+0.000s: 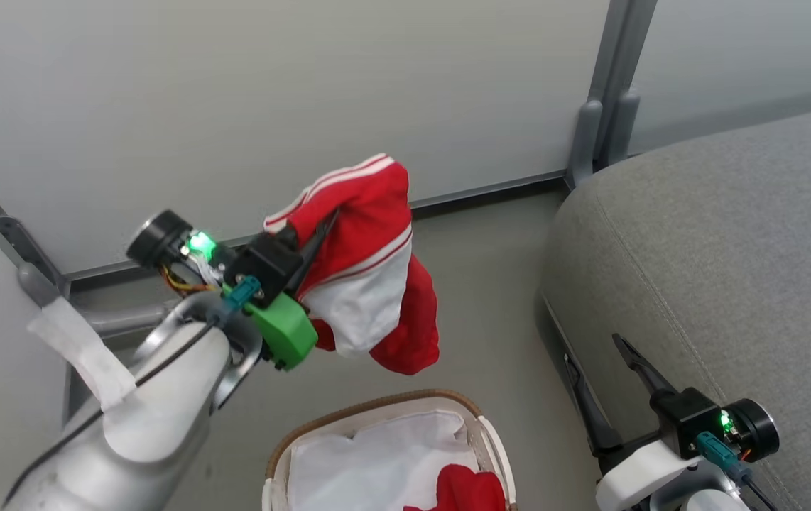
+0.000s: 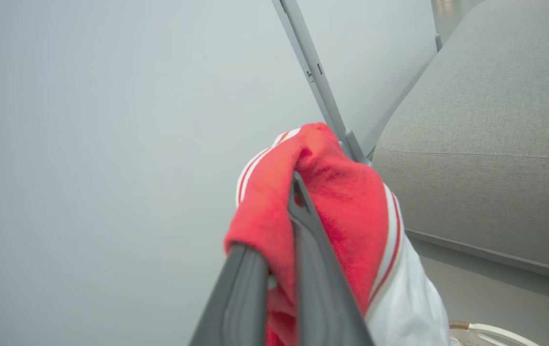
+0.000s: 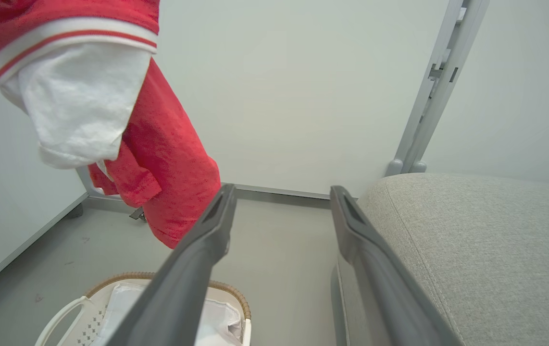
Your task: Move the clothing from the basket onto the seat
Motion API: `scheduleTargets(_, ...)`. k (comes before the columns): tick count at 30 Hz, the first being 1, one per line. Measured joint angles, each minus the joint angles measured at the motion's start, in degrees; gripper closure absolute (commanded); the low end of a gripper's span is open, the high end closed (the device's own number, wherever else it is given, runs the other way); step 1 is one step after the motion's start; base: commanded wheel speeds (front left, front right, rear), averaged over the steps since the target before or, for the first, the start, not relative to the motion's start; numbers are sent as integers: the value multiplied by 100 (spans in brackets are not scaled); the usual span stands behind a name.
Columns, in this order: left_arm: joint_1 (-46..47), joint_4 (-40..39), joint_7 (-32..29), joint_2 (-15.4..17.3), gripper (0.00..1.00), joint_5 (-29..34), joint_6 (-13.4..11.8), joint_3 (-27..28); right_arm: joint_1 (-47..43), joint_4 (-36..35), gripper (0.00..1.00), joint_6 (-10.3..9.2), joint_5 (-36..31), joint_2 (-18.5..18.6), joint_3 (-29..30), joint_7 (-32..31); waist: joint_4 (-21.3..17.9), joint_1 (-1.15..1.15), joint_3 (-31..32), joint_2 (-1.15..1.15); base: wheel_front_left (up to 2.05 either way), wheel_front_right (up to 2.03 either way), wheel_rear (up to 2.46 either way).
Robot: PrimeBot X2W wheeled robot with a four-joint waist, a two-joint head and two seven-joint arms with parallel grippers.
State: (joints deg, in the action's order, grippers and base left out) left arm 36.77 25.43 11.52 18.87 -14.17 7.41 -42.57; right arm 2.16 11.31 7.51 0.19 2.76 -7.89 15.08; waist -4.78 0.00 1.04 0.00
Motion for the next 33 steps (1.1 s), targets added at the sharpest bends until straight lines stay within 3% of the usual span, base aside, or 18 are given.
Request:
scheduleTargets(10, 1299, -725, -433, 416, 100, -279, 9, -453, 302, -14, 0, 0, -58, 0, -214, 0, 142, 0, 199, 0, 0, 0, 0)
scheduleTargets(24, 2130, -1046, -439, 382, 100, -498, 10, -920, 1263, 133, 0, 0, -127, 1, -597, 0, 245, 0, 155, 0, 0, 0, 0)
scheduleTargets(33, 2169, -1311, -438, 279, 100, -588, 10, -1221, 2238, 712, 0, 0, -241, -1, -1133, 1, 381, 0, 120, 0, 0, 0, 0)
